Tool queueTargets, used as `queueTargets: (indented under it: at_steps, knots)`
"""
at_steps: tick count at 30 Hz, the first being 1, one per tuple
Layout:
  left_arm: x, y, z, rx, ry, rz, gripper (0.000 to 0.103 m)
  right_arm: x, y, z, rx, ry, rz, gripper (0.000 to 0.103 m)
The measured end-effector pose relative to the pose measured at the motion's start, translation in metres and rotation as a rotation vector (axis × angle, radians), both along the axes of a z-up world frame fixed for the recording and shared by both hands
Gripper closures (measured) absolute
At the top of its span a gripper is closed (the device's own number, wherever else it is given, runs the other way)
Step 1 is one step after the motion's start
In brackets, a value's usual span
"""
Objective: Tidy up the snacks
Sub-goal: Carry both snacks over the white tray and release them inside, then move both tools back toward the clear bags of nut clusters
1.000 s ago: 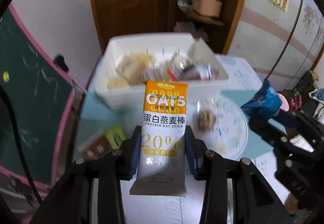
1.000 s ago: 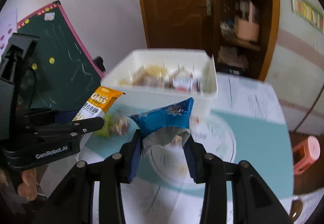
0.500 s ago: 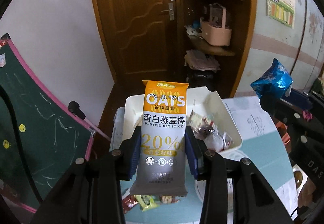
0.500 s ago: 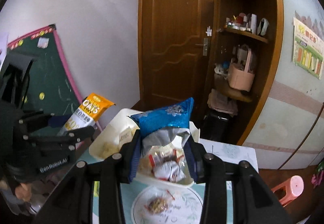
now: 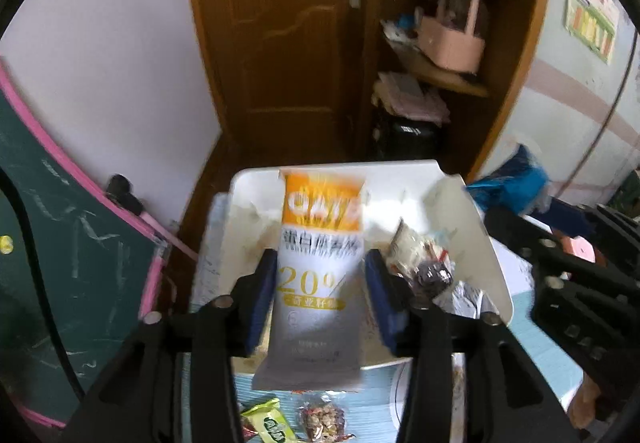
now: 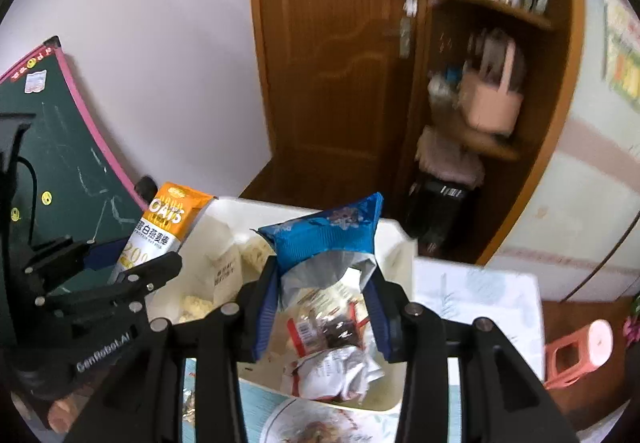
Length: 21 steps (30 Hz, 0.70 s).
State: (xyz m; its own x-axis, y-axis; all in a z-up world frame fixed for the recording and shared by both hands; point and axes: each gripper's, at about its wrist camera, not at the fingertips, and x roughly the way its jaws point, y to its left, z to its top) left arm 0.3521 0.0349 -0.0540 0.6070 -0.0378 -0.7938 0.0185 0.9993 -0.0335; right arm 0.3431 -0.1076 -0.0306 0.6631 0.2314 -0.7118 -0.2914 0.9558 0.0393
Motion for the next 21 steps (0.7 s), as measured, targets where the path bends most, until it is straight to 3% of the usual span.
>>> queueTargets:
  at_steps: [1, 2, 3, 4, 7, 21]
  knots:
    - [0.003, 0.001, -0.005, -0.014, 0.022, -0.005, 0.024, 0.004, 0.001, -0.007, -0.011, 0.016, -0.003, 0.059]
    - [0.004, 0.003, -0.009, -0.014, 0.032, 0.014, 0.015, 0.007, 0.001, -0.012, -0.018, 0.026, -0.014, 0.057]
    - [0.003, 0.004, -0.013, -0.02, 0.036, 0.024, 0.014, 0.01, -0.001, -0.017, -0.029, 0.035, -0.04, 0.054]
    - [0.004, 0.007, -0.016, -0.033, 0.043, 0.03, 0.013, 0.009, -0.003, -0.021, -0.024, 0.044, -0.049, 0.048]
    - [0.004, 0.012, -0.022, -0.049, 0.06, 0.045, 0.013, 0.008, -0.011, -0.027, 0.019, 0.066, -0.067, 0.04]
    - [-0.02, 0.01, -0.011, -0.017, 0.034, 0.032, 0.013, -0.012, -0.025, -0.023, 0.043, 0.083, -0.077, 0.04]
